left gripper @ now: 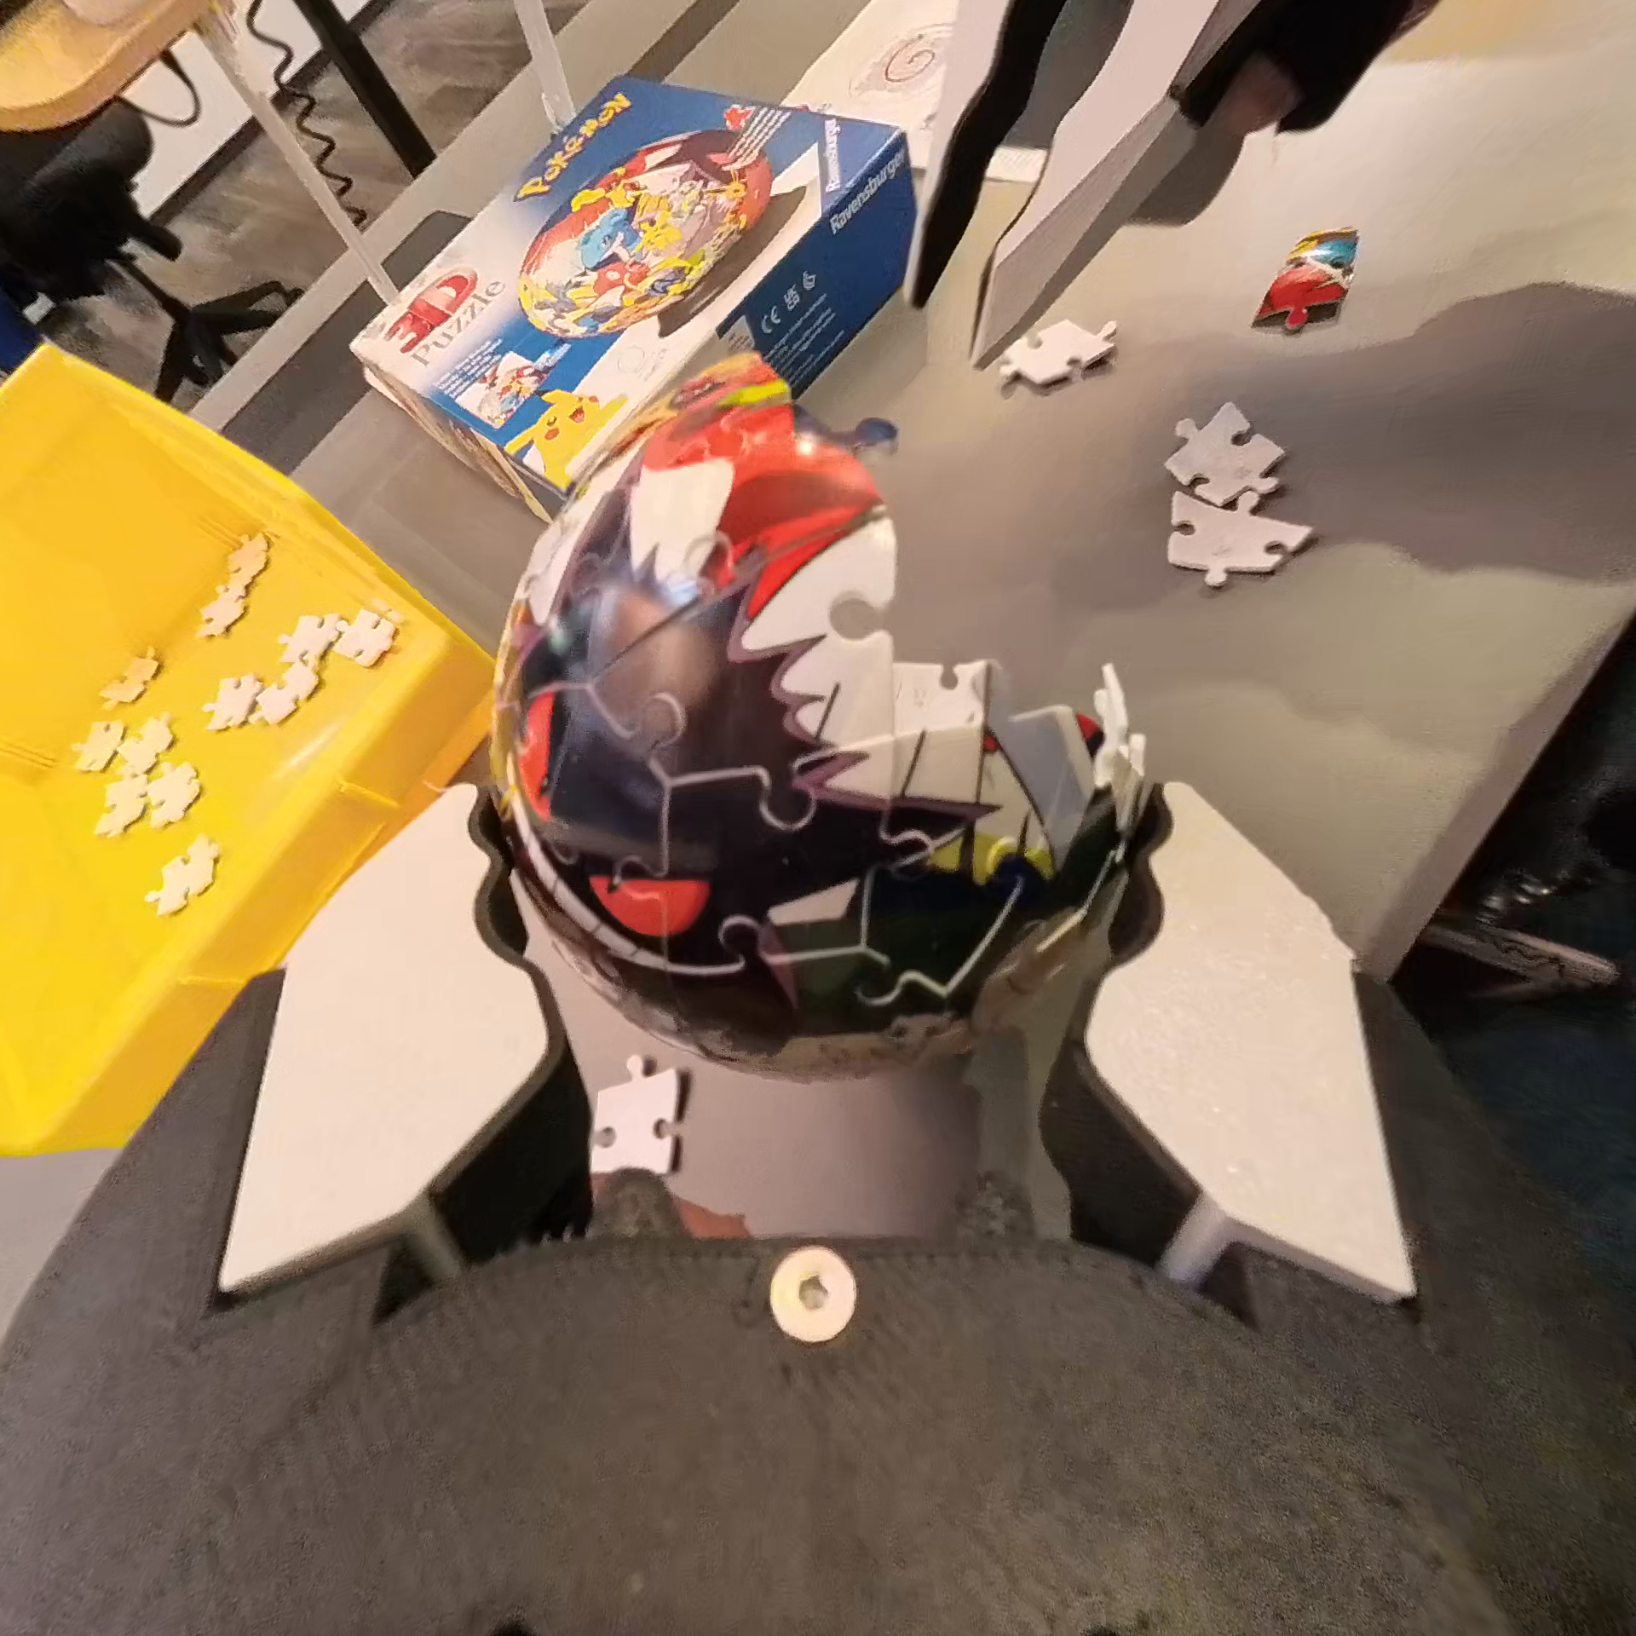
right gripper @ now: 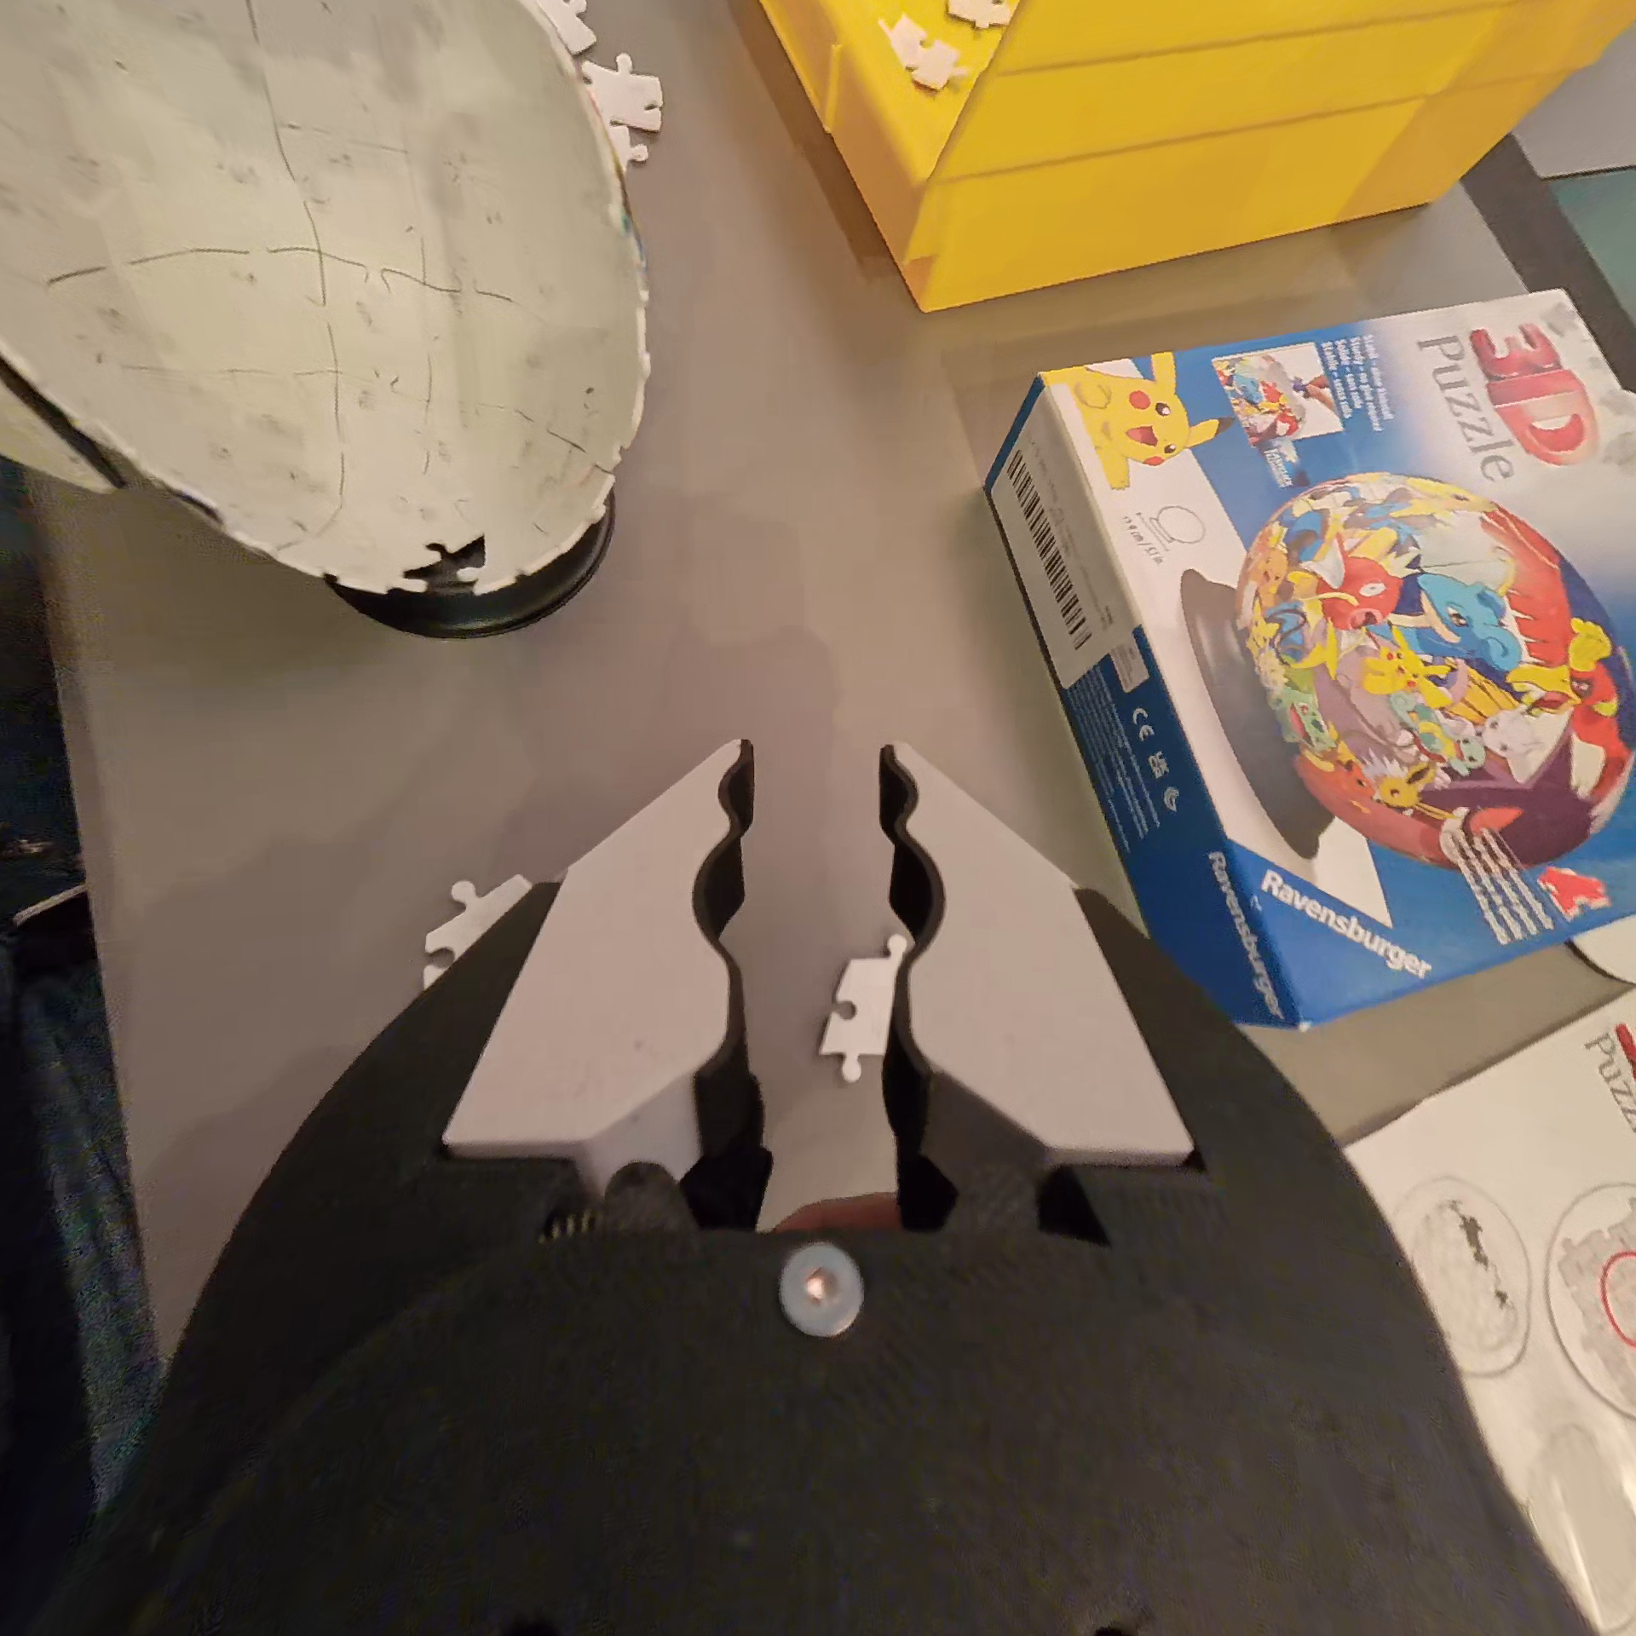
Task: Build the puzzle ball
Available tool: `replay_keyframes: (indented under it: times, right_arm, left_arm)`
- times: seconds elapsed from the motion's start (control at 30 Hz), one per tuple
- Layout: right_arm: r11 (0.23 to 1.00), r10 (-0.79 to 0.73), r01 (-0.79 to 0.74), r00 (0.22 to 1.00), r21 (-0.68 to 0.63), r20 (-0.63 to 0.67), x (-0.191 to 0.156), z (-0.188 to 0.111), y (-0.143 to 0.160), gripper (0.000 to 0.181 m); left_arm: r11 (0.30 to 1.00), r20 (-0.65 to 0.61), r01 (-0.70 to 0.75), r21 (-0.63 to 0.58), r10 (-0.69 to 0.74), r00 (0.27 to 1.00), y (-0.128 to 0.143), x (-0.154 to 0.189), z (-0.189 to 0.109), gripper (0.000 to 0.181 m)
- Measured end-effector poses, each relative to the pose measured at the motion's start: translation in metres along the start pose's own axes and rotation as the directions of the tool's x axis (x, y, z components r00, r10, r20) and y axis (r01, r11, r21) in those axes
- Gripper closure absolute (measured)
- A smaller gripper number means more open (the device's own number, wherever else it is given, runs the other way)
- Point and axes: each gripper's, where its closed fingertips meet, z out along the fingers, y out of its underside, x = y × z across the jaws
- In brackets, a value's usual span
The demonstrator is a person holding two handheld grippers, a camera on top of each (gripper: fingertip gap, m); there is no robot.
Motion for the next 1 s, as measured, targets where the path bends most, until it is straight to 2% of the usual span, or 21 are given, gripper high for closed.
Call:
replay_keyframes:
  times: [0.27,0.47,0.7,1.0]
  right_arm:
    - [0.999,-0.003,0.005,0.999,0.04,-0.045,-0.017,-0.032,0.002,0.154]
    - [0.999,0.012,-0.01,0.999,0.043,-0.043,-0.037,-0.045,0.017,0.154]
    - [0.999,0.039,-0.036,0.997,0.041,-0.071,-0.081,-0.07,0.041,0.153]
    - [0.999,0.037,-0.033,0.994,0.037,-0.101,-0.134,-0.102,0.057,0.154]
  left_arm:
    - [0.999,-0.01,0.027,0.026,-0.027,1.0,-0.006,0.004,0.002,0.052]
    - [1.0,0.019,-0.025,0.011,0.025,1.0,-0.008,0.008,0.004,0.053]
    - [0.999,0.032,-0.049,0.018,0.048,0.998,-0.006,0.014,0.0,0.052]
    - [0.996,0.052,-0.089,0.017,0.088,0.995,-0.004,0.026,-0.008,0.053]
